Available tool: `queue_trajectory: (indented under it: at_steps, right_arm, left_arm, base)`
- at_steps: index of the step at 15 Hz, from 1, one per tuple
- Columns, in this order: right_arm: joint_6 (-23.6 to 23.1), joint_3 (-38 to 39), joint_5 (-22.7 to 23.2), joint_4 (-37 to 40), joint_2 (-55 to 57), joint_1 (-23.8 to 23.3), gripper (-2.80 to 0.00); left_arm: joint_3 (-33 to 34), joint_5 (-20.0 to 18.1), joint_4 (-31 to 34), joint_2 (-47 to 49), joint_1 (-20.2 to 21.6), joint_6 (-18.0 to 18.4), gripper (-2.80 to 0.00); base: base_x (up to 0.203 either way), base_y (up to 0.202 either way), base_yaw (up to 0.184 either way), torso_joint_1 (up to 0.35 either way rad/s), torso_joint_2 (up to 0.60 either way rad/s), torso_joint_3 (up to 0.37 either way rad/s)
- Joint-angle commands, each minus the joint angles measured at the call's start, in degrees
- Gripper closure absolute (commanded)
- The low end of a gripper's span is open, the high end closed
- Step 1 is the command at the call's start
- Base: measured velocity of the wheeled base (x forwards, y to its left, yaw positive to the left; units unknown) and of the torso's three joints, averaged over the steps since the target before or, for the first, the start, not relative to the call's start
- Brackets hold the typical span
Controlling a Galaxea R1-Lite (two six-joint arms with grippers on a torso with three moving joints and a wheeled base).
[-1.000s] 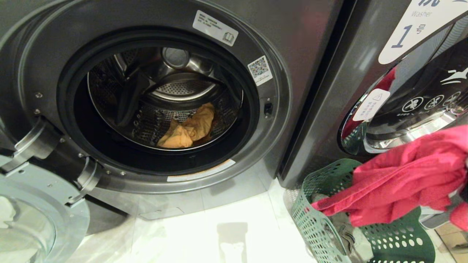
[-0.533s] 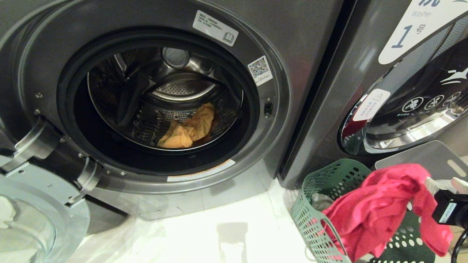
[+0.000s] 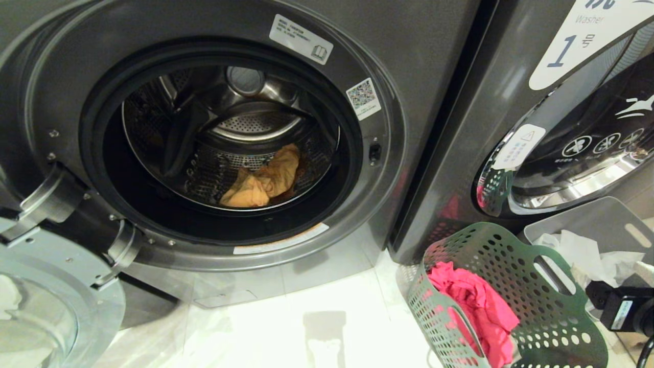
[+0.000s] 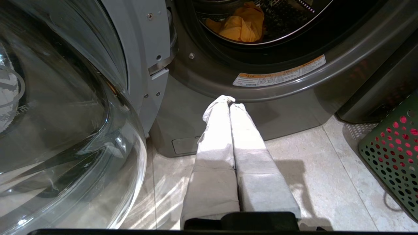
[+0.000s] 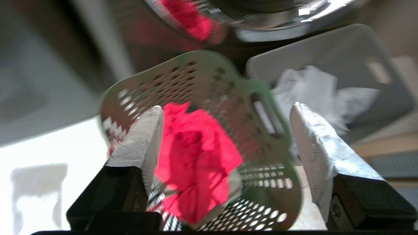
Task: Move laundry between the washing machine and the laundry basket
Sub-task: Pick a cloth and place it into the basket
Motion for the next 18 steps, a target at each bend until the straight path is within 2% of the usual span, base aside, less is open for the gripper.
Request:
queue_trajectory:
  at_steps: [1,5,9,14,18]
  right_arm:
    - [-0.19,1.22,0.81,2.48,-4.11,4.16,0.00]
    - [-2.07,1.81,0.83,4.55,-4.89,11.35,0.00]
    - [-6.93,2.25,0.85,4.58,-5.50,12.09,0.00]
    - [-6.93,3.74,0.85,4.40,-5.92,13.05,0.00]
    - [-6.93,3.65,0.85,4.32,-5.92,13.05,0.00]
  left_arm:
    - [2.29,0.02,-0.05,0.07,0.01,-0.04,0.00]
    - [2.29,0.02,-0.05,0.07,0.01,-0.04,0.00]
    - [2.29,0.02,-0.05,0.07,0.01,0.05,0.00]
    - [2.29,0.02,-0.05,0.07,0.01,-0.04,0.00]
    - [2.29,0.02,-0.05,0.07,0.01,0.05,0.00]
  base:
    - [0.000,0.000,0.000,0.000,0.00,0.000]
    - [0.000,0.000,0.000,0.000,0.00,0.000]
    - [0.000,0.000,0.000,0.000,0.00,0.000]
    - [0.001,-0.002,0.017,0.001,0.00,0.000]
    - [0.003,-0.008,0.168,0.000,0.00,0.002]
